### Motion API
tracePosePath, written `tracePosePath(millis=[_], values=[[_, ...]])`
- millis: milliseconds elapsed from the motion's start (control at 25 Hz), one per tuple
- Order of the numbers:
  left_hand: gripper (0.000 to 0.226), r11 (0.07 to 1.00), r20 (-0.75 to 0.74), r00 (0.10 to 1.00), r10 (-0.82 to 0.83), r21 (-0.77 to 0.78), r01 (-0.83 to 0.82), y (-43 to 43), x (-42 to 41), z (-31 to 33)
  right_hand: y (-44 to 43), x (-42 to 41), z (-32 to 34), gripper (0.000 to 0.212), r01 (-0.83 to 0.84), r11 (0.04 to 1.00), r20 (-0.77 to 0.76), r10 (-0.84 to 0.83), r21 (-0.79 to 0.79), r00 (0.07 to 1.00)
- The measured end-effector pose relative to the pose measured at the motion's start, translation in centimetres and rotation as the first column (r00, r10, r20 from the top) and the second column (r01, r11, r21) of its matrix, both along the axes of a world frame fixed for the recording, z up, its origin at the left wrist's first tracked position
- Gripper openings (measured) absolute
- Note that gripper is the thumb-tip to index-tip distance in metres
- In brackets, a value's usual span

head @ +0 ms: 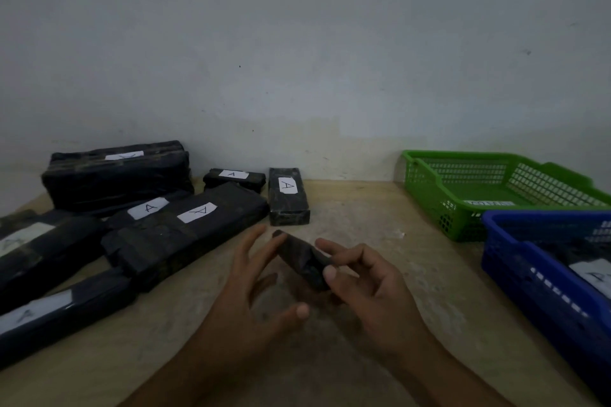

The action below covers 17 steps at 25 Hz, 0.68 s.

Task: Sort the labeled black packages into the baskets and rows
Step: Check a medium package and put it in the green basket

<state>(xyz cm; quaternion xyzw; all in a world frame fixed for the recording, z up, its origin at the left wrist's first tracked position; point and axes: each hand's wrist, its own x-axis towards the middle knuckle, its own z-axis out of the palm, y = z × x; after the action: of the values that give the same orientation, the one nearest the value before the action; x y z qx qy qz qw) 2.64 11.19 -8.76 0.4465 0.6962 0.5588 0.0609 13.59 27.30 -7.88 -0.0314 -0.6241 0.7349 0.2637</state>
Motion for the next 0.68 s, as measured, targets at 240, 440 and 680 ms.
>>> tracePosePath(millis=[240,440,680], values=[[0.064,0.989,0.122,0.984,-0.128,0.091,0.117,-0.1,1.0,0.5,-1.1,0.0,-0.9,0.034,0.085,0.913,0.002,-0.094,0.400,0.996],[0.058,0.996,-0.003,1.000,0.007,0.090,-0.007,0.5,1.5,0.6,-1.5,0.1,-0.8,0.034,0.147,0.824,-0.018,-0.164,0.547,0.986],[0.061,0.998,-0.033,0.999,-0.009,0.059,0.011,0.4,0.9,0.4,-1.1,0.1,-0.7,0.032,0.135,0.758,-0.023,-0.157,0.638,0.987]])
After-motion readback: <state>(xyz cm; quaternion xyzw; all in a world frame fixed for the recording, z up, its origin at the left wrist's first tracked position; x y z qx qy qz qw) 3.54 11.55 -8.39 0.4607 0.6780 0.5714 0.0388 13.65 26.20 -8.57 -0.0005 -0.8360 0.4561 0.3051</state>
